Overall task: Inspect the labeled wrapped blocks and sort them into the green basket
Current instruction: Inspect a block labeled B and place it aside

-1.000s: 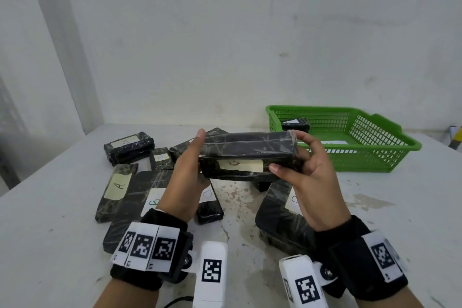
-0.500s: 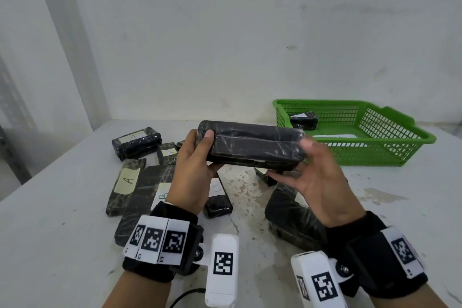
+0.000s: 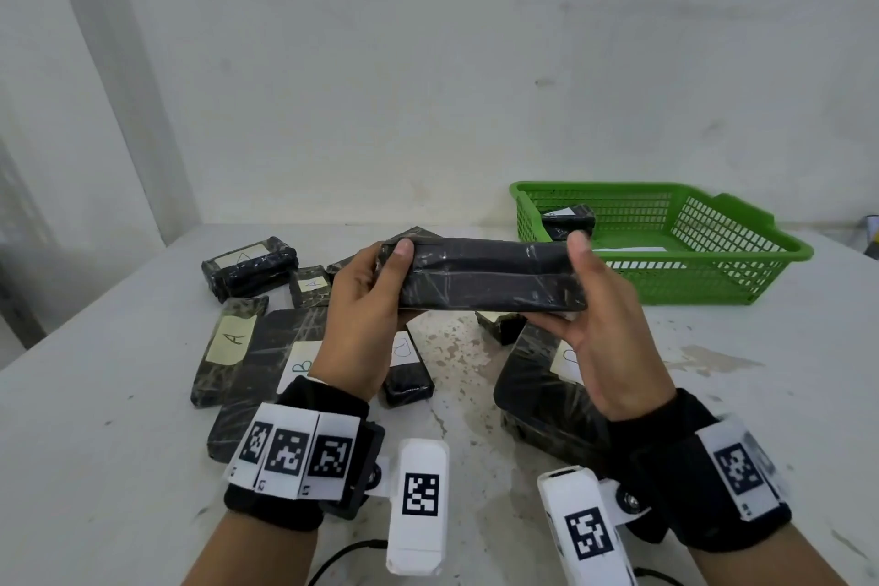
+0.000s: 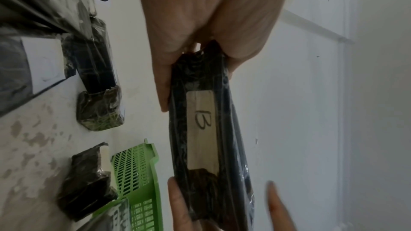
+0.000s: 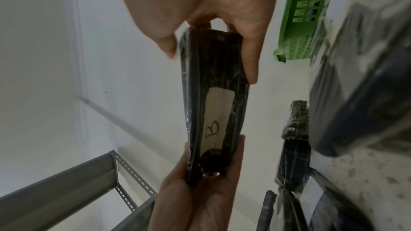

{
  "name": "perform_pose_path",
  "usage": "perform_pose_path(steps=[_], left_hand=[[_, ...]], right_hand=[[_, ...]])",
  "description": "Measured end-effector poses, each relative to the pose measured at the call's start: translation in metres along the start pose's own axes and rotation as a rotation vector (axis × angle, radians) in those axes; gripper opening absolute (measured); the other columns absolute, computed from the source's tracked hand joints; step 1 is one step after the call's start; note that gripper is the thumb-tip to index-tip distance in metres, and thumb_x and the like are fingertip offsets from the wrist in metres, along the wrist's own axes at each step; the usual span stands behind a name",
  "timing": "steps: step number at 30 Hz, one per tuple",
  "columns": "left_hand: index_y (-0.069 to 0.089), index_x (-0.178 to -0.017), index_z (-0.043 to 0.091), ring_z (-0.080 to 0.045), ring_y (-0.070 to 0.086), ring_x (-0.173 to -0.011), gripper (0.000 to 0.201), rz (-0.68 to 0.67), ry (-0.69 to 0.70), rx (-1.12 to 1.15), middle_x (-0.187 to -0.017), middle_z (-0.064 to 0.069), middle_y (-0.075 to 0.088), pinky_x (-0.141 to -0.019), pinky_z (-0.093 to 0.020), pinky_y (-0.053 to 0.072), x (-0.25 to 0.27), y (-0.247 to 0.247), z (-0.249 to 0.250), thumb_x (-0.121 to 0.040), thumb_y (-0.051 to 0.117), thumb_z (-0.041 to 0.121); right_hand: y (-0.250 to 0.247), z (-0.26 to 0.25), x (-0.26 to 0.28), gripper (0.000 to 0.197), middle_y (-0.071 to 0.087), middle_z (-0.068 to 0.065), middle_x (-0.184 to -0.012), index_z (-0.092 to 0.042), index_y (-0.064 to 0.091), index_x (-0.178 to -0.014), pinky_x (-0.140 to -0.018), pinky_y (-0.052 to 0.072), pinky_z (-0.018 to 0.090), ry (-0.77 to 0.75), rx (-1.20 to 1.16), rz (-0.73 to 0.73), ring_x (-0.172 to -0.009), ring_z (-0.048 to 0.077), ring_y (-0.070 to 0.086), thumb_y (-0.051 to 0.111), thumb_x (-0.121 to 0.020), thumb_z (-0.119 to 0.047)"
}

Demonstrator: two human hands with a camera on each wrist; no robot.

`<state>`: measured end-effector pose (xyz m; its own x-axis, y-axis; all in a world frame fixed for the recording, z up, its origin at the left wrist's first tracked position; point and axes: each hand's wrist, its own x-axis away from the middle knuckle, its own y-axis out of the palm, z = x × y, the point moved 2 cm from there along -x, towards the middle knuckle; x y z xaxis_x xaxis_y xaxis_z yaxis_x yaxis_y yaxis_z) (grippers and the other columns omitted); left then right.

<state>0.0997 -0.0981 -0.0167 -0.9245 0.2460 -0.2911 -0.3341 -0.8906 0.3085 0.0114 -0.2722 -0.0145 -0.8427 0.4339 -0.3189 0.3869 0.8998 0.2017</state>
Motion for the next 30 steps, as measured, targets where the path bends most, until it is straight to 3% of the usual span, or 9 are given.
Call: perform_pose_path(steps=[2,5,8,12,15,17,22,26,30], left_hand=[[0.065,-0.112,0.003,-0.019,0.072,-0.087,0.028,-0.005,-0.004,-0.006,-0.098,-0.011,0.074,-0.065,-0.029,0.059,0.0,0.0,-0.001,-0.101,0.048,0.022],[0.062,-0.118,0.001,-0.022,0.069,-0.095,0.034,-0.014,-0.039,0.004,-0.105,-0.011,0.072,-0.068,-0.029,0.058,0.002,0.002,-0.001,-0.1,0.049,0.028],[0.06,-0.123,0.003,-0.022,0.068,-0.105,0.053,-0.061,-0.078,-0.001,-0.115,-0.011,0.069,-0.081,-0.037,0.059,0.005,0.006,0.0,-0.093,0.057,0.046],[0.056,-0.124,-0.002,-0.022,0.071,-0.097,0.038,-0.031,-0.076,-0.016,-0.116,-0.018,0.07,-0.08,-0.034,0.059,0.004,0.007,-0.003,-0.096,0.056,0.023],[0.057,-0.121,-0.001,-0.024,0.07,-0.097,0.031,-0.01,-0.088,-0.013,-0.113,-0.017,0.071,-0.084,-0.037,0.057,0.003,0.005,-0.007,-0.097,0.055,0.018],[0.057,-0.122,0.001,-0.023,0.07,-0.098,0.031,-0.024,-0.106,0.0,-0.114,-0.015,0.071,-0.084,-0.035,0.058,0.004,0.006,-0.008,-0.097,0.056,0.018],[0.06,-0.122,0.001,-0.019,0.072,-0.094,0.052,-0.073,-0.11,-0.001,-0.108,-0.011,0.072,-0.082,-0.034,0.059,0.007,0.01,-0.007,-0.08,0.068,0.03],[0.059,-0.118,-0.001,-0.031,0.07,-0.102,0.042,-0.001,-0.069,-0.075,-0.112,-0.019,0.07,-0.095,-0.051,0.054,0.003,0.006,-0.013,-0.085,0.075,0.019],[0.06,-0.115,0.003,-0.031,0.069,-0.104,0.067,0.013,-0.036,-0.105,-0.113,-0.017,0.069,-0.094,-0.052,0.053,0.004,0.006,-0.013,-0.065,0.08,0.043]], right_hand=[[0.0,0.0,0.0,0.065,0.072,0.01,-0.11,-0.008,0.067,-0.114,-0.087,0.058,0.038,-0.009,0.036,0.007,-0.106,0.019,0.069,0.05,-0.086,-0.063],[-0.002,0.0,-0.001,0.037,0.076,0.01,-0.093,-0.005,0.071,-0.099,-0.076,0.061,0.033,-0.048,0.028,0.064,-0.092,0.019,0.073,0.05,-0.096,-0.036],[-0.006,-0.001,-0.004,0.032,0.075,0.011,-0.093,-0.002,0.07,-0.099,-0.076,0.061,0.036,-0.062,0.045,0.095,-0.089,0.021,0.073,0.05,-0.1,-0.026],[-0.005,0.0,-0.004,0.031,0.076,0.004,-0.086,-0.007,0.071,-0.095,-0.071,0.06,0.03,-0.045,0.033,0.079,-0.084,0.014,0.073,0.049,-0.101,-0.028],[-0.002,-0.002,-0.001,0.049,0.076,0.006,-0.091,-0.004,0.07,-0.099,-0.079,0.058,0.03,-0.013,0.043,0.03,-0.091,0.013,0.072,0.051,-0.09,-0.049],[-0.003,-0.001,-0.001,0.052,0.076,0.009,-0.093,-0.002,0.07,-0.102,-0.083,0.059,0.034,-0.022,0.056,0.059,-0.09,0.016,0.073,0.059,-0.083,-0.049],[-0.006,0.006,-0.006,0.015,0.074,0.005,-0.084,-0.008,0.072,-0.094,-0.075,0.059,0.034,-0.007,0.029,0.128,-0.076,0.013,0.071,0.064,-0.091,-0.021],[-0.004,0.007,-0.004,0.014,0.075,0.002,-0.083,-0.012,0.072,-0.088,-0.078,0.058,0.035,-0.039,0.071,0.123,-0.079,0.014,0.071,0.065,-0.092,-0.023],[-0.001,0.004,-0.002,0.032,0.076,0.001,-0.082,-0.007,0.07,-0.092,-0.062,0.056,0.021,0.01,0.011,0.056,-0.076,0.011,0.073,0.07,-0.077,-0.035]])
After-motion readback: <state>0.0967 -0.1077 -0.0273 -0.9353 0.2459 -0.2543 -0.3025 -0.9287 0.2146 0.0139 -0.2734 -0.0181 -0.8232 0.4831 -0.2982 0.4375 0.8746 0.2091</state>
